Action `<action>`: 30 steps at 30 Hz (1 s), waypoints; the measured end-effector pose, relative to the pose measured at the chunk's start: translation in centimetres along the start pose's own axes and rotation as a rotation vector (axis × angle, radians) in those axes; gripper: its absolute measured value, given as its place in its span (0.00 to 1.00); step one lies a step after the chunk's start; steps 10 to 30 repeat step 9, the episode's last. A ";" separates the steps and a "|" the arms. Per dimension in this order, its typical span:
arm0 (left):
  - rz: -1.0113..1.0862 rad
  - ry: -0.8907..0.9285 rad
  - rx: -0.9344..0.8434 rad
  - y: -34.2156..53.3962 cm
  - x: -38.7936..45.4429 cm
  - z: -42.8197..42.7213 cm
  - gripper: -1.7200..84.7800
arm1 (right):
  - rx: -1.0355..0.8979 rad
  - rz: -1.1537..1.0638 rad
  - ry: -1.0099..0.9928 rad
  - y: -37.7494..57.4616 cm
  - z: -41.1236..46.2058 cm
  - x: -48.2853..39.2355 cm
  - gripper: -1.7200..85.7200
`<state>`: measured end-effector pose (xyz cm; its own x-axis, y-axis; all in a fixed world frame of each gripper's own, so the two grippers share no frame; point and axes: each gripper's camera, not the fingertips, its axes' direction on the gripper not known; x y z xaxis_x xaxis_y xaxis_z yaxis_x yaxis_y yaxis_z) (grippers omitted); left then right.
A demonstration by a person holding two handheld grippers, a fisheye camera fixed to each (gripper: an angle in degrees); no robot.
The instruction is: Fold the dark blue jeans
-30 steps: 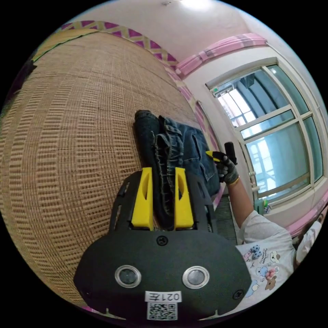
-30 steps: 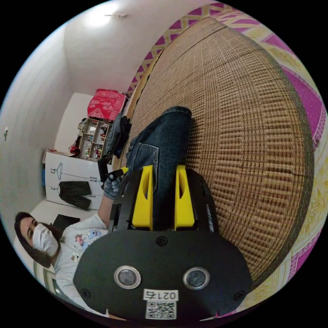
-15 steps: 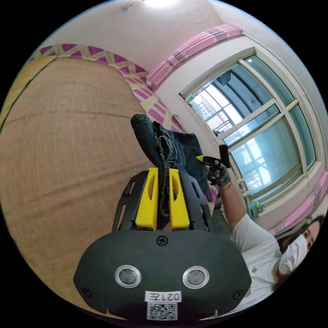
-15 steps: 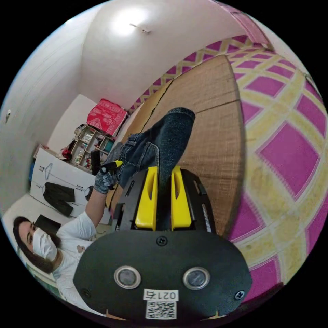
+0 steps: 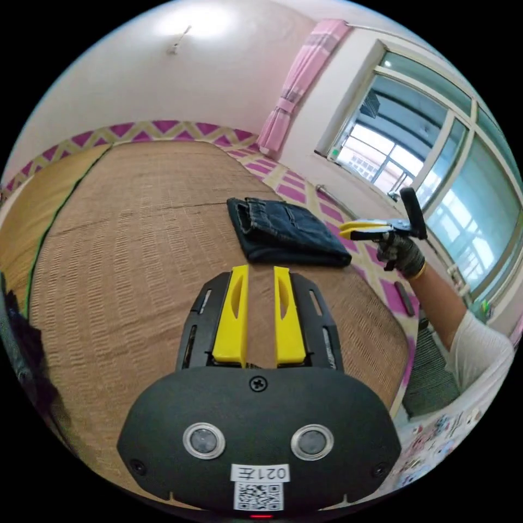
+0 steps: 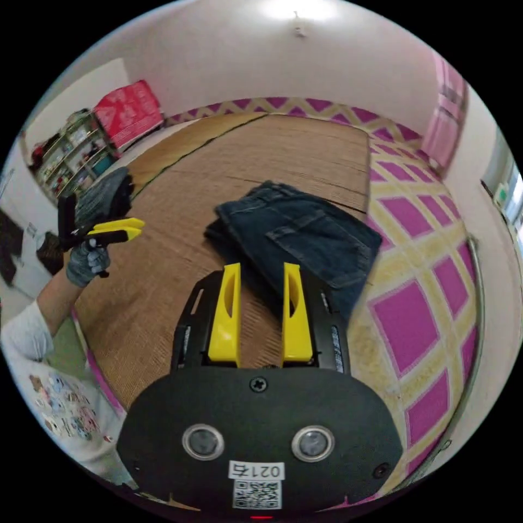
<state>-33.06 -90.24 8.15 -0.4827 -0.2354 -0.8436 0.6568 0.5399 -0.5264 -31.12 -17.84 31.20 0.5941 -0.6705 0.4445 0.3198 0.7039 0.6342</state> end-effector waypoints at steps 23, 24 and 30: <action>-0.095 -0.307 0.020 14.7 0.4 -17.4 0.06 | 0.185 -0.596 -0.234 -7.0 10.4 -34.8 0.16; -0.095 -0.307 0.020 14.7 0.4 -17.4 0.06 | 0.185 -0.596 -0.234 -7.0 10.4 -34.8 0.16; -0.095 -0.307 0.020 14.7 0.4 -17.4 0.06 | 0.185 -0.596 -0.234 -7.0 10.4 -34.8 0.16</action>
